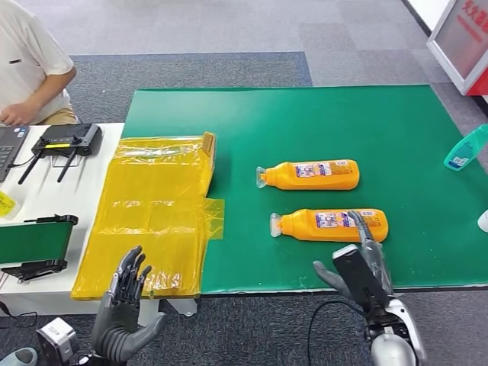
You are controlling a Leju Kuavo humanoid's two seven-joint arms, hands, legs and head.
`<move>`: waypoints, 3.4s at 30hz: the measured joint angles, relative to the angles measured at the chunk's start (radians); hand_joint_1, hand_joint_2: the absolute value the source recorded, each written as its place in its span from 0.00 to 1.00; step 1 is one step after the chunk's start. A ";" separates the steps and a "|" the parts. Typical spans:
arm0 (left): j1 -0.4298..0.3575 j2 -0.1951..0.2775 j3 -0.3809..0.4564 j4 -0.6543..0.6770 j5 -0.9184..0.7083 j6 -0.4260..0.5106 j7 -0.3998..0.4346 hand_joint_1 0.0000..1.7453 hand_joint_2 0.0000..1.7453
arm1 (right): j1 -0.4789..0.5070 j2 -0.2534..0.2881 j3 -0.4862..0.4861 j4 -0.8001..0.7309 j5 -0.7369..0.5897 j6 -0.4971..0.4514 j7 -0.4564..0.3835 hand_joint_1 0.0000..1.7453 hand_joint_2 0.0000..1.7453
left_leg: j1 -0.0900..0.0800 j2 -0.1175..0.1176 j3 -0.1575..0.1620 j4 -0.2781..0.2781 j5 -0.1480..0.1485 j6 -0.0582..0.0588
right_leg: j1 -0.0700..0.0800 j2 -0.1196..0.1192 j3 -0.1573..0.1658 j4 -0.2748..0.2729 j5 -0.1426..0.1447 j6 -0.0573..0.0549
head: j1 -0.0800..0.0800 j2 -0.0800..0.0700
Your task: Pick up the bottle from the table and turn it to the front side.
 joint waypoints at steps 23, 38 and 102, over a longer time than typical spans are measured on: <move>-0.064 0.082 -0.076 0.058 0.084 0.070 0.002 0.00 1.00 | -0.316 -0.417 0.297 0.280 0.150 0.089 0.189 0.00 1.00 | -0.001 0.000 -0.001 0.000 0.003 0.002 | -0.001 0.000 -0.001 0.000 0.004 0.002 | 0.000 0.000; -0.130 0.158 -0.184 0.154 0.144 0.119 0.000 0.00 1.00 | -0.701 -0.432 0.547 0.702 0.207 0.112 0.222 0.00 1.00 | -0.001 0.000 -0.002 0.000 0.006 0.001 | 0.000 0.000 -0.002 0.000 0.006 0.001 | 0.000 0.000; -0.145 0.212 -0.259 0.200 0.128 0.171 0.024 0.00 1.00 | -0.658 -0.538 0.684 0.788 -0.128 0.060 0.066 1.00 1.00 | 0.000 -0.003 0.001 0.001 0.004 0.003 | 0.000 -0.003 0.003 0.000 0.003 0.003 | 0.000 0.000</move>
